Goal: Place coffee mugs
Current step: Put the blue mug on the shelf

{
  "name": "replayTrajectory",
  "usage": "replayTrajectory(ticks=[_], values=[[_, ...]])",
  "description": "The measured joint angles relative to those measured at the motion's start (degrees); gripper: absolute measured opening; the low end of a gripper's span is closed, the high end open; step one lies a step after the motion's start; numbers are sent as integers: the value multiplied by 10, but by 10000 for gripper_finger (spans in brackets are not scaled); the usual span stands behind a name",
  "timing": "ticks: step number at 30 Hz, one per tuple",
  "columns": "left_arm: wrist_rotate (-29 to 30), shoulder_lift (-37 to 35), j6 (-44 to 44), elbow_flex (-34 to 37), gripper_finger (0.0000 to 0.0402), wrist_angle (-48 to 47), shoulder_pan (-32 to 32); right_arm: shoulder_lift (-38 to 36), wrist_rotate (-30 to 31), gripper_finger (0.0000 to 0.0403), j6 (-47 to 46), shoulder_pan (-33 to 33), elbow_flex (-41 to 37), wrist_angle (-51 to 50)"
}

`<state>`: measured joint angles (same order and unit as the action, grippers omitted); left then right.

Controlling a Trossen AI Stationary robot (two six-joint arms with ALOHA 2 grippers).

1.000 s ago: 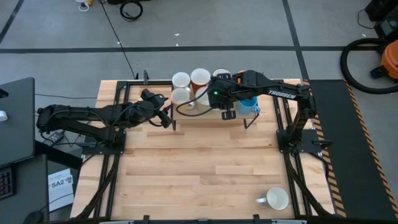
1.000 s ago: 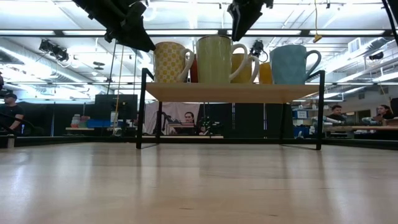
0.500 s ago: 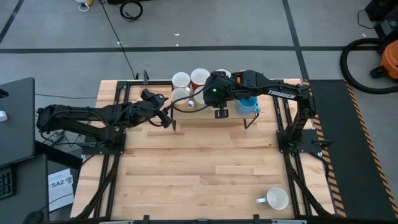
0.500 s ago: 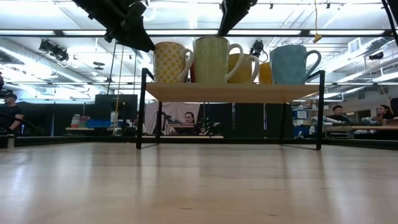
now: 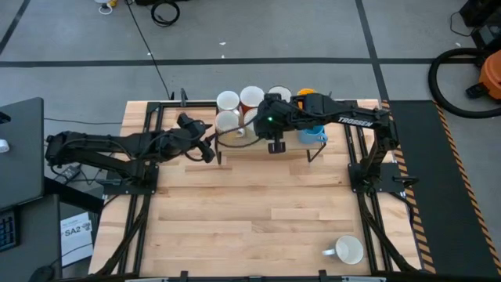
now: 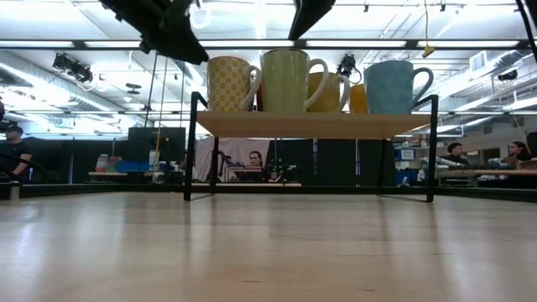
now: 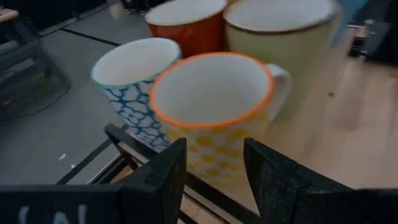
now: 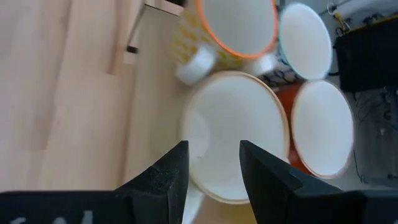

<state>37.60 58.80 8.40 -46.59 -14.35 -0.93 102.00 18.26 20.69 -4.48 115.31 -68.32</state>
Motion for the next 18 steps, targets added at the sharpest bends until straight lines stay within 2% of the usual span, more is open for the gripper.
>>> replayTrajectory(ticks=[13,18], values=[[-1,-25,53,0,167,-17,97,-1,-3,148,-2,112,0,-26],[-41,-26,86,0,167,-23,133,-1,-17,148,-54,157,0,-48]])
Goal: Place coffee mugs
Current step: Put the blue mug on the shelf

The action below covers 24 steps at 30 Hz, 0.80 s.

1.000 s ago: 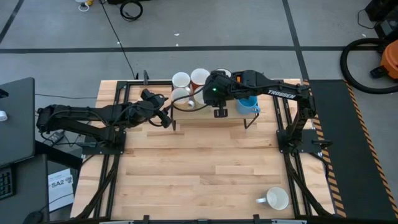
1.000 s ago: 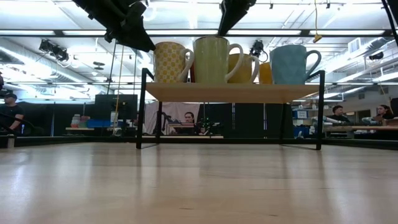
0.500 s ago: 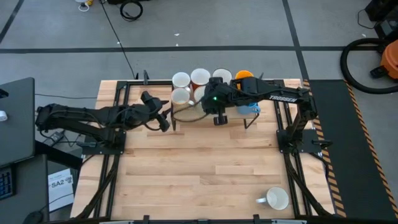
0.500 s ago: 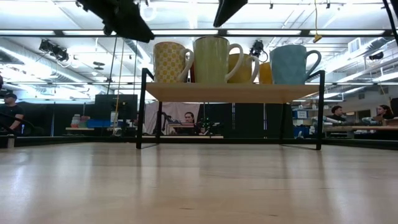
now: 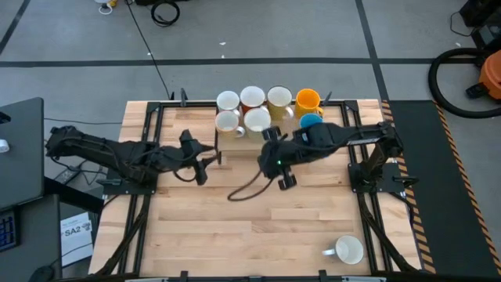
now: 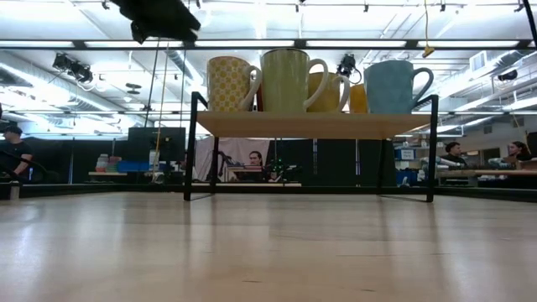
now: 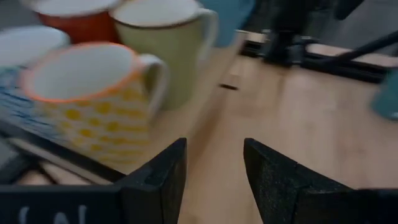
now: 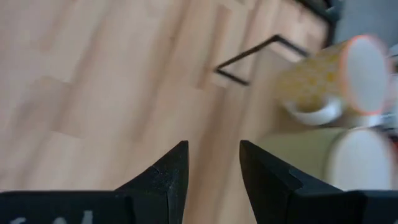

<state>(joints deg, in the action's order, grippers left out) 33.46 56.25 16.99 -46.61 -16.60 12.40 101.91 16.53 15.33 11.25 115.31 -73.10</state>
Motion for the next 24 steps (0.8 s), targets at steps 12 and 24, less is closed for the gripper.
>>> replayTrajectory(ticks=[12,24], values=[[-23,0,54,0,167,0,73,0,-102,148,-263,85,0,-142],[-23,0,54,0,167,0,91,0,-100,148,-412,230,0,-169]])
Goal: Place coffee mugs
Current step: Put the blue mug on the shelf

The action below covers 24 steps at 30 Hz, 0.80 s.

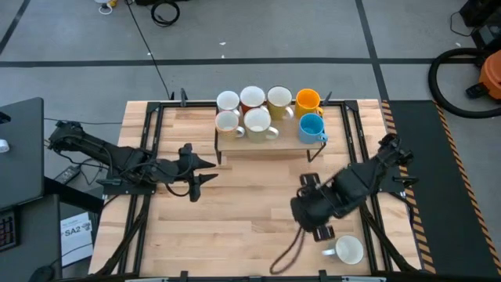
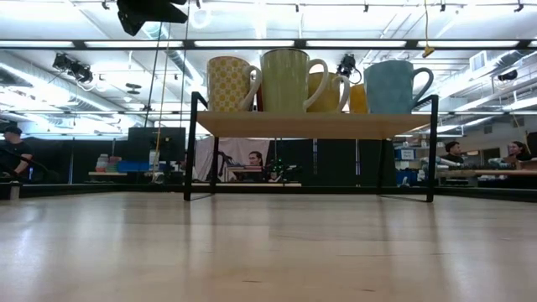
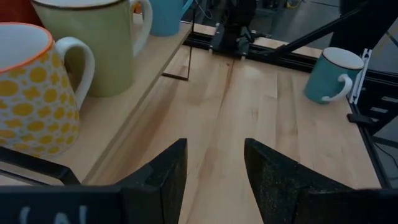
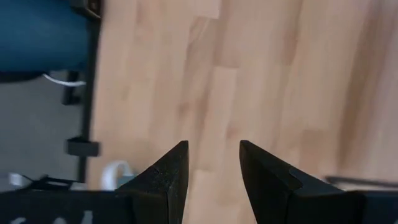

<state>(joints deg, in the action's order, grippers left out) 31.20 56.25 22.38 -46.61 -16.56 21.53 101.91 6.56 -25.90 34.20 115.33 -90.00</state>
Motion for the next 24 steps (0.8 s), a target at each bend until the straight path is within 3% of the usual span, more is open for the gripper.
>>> replayTrajectory(ticks=[8,16,24], values=[[0,0,0,0,167,0,0,0,22,148,-282,94,0,0],[0,0,0,0,167,0,0,0,114,148,-498,183,-18,0],[0,0,-4,0,167,0,0,1,18,148,-599,227,-105,0]])
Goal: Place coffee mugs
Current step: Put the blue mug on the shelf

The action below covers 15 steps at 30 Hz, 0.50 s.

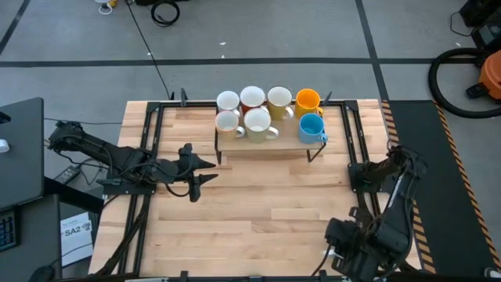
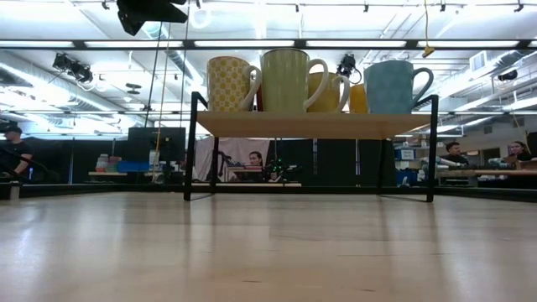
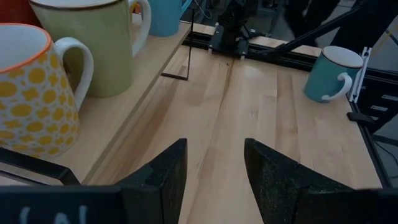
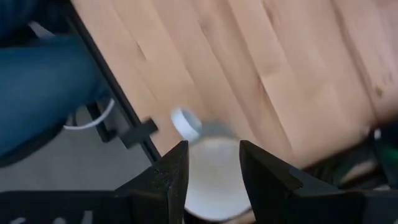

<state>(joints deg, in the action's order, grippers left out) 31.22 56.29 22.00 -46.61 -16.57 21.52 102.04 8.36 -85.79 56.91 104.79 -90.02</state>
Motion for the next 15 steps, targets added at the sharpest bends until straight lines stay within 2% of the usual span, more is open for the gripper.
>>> replayTrajectory(ticks=[9,15], values=[[0,0,-1,0,167,0,0,0,-44,148,-97,35,-60,0],[0,0,-2,0,167,0,0,0,-65,148,-118,46,-98,0]])
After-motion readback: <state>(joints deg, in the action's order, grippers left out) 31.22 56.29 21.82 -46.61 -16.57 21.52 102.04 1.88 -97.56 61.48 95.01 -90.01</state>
